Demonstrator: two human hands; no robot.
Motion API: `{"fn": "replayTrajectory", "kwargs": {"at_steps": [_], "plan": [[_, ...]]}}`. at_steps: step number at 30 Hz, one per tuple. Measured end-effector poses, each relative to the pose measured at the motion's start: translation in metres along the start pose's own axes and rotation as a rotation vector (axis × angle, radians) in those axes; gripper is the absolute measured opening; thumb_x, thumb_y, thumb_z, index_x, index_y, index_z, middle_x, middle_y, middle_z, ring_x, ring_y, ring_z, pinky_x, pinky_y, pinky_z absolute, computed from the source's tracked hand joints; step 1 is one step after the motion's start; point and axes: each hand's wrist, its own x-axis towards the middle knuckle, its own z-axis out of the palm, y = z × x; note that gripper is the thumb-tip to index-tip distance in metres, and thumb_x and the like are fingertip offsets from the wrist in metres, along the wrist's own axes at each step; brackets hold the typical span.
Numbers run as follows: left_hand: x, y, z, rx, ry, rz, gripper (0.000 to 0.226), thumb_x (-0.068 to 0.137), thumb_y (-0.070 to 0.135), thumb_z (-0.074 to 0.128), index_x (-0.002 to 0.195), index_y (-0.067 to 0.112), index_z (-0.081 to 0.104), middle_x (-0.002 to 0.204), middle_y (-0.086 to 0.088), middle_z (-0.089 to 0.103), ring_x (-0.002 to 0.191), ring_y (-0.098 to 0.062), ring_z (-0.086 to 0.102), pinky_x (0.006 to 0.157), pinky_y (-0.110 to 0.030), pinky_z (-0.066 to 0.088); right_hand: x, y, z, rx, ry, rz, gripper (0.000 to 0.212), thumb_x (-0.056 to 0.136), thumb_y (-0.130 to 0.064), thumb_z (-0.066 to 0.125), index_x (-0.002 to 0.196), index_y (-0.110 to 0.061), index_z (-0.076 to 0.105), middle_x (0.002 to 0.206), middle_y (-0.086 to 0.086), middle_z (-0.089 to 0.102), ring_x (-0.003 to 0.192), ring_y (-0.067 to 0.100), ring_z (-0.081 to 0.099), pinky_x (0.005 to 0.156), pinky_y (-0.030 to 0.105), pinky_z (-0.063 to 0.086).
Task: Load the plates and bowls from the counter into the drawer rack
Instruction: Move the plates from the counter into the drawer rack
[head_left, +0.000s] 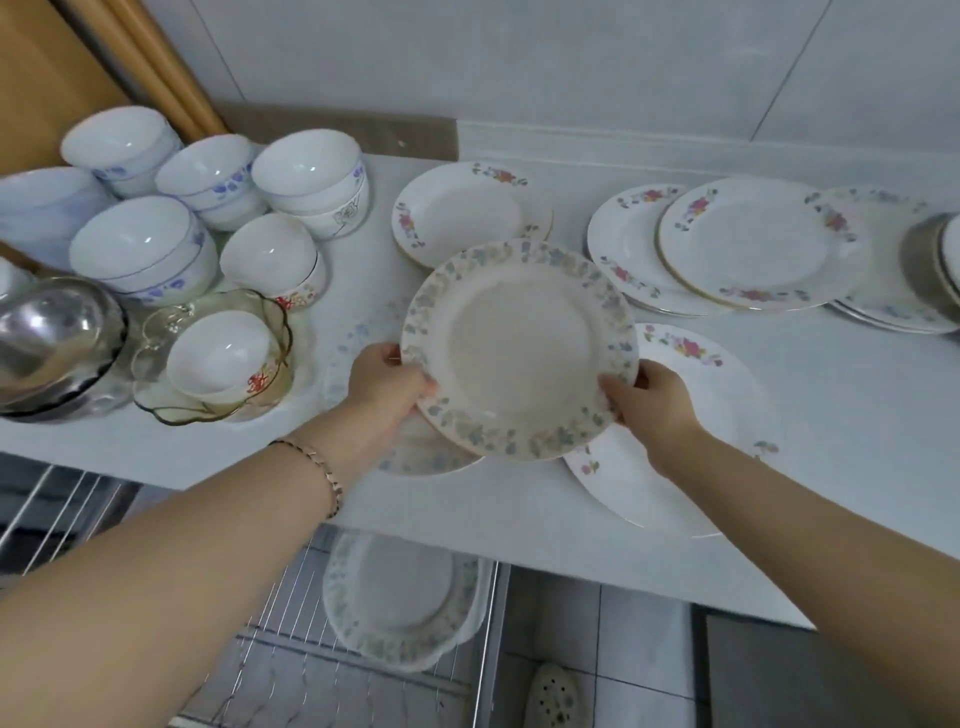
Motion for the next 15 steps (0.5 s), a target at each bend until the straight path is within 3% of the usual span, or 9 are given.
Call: {"fn": "replayTrajectory", "kwargs": {"at_steps": [2, 6, 11, 13, 15], "plan": [[-0.022, -0.015, -0.018, 0.001, -0.102, -0.025, 0.036, 0.072, -0.015, 0.064, 0.097, 0.01, 0.053, 0.085, -0.001, 0.061, 0.083, -0.024, 0.063, 0.049, -0.026, 0.056, -0.028, 0.006, -0.006, -0.039, -0.012, -0.076, 0.004, 0.088, -0.013, 0.057, 0.088, -0.012, 0.061, 0.078, 0.001, 0.061, 0.071, 0.018, 0.056, 0.068, 0.03, 0.051], [-0.061, -0.058, -0.061, -0.016, -0.258, -0.111, 0.059, 0.068, -0.017, 0.068, 0.113, 0.013, 0.045, 0.101, -0.003, 0.058, 0.092, -0.025, 0.063, 0.056, -0.03, 0.057, -0.099, 0.021, -0.003, -0.074, -0.053, -0.124, 0.017, 0.089, -0.013, 0.057, 0.08, -0.027, 0.056, 0.081, -0.005, 0.064, 0.072, 0.011, 0.059, 0.062, 0.022, 0.047], [-0.107, -0.125, -0.117, 0.13, -0.358, -0.119, 0.06, 0.068, -0.017, 0.066, 0.11, 0.018, 0.041, 0.101, 0.0, 0.059, 0.084, -0.012, 0.058, 0.042, -0.015, 0.051, -0.195, 0.059, 0.029, -0.137, -0.009, -0.086, 0.01, 0.088, -0.009, 0.059, 0.093, -0.016, 0.061, 0.08, -0.004, 0.066, 0.071, 0.012, 0.061, 0.063, 0.024, 0.049], [-0.12, -0.151, -0.14, 0.166, -0.421, -0.144, 0.057, 0.069, -0.016, 0.066, 0.107, 0.02, 0.042, 0.101, 0.003, 0.059, 0.086, -0.01, 0.058, 0.044, -0.015, 0.051, -0.232, 0.073, 0.046, -0.154, 0.002, -0.062, 0.016, 0.087, -0.008, 0.06, 0.087, -0.024, 0.062, 0.077, -0.01, 0.067, 0.068, 0.005, 0.063, 0.064, 0.022, 0.052], [-0.129, -0.176, -0.164, 0.211, -0.467, -0.197, 0.047, 0.071, -0.014, 0.066, 0.089, 0.024, 0.046, 0.092, 0.008, 0.059, 0.08, -0.006, 0.057, 0.045, -0.014, 0.05, -0.263, 0.089, 0.066, -0.121, -0.002, -0.011, 0.027, 0.086, -0.006, 0.06, 0.08, -0.033, 0.061, 0.074, -0.016, 0.067, 0.06, -0.003, 0.066, 0.056, 0.012, 0.053]]}}
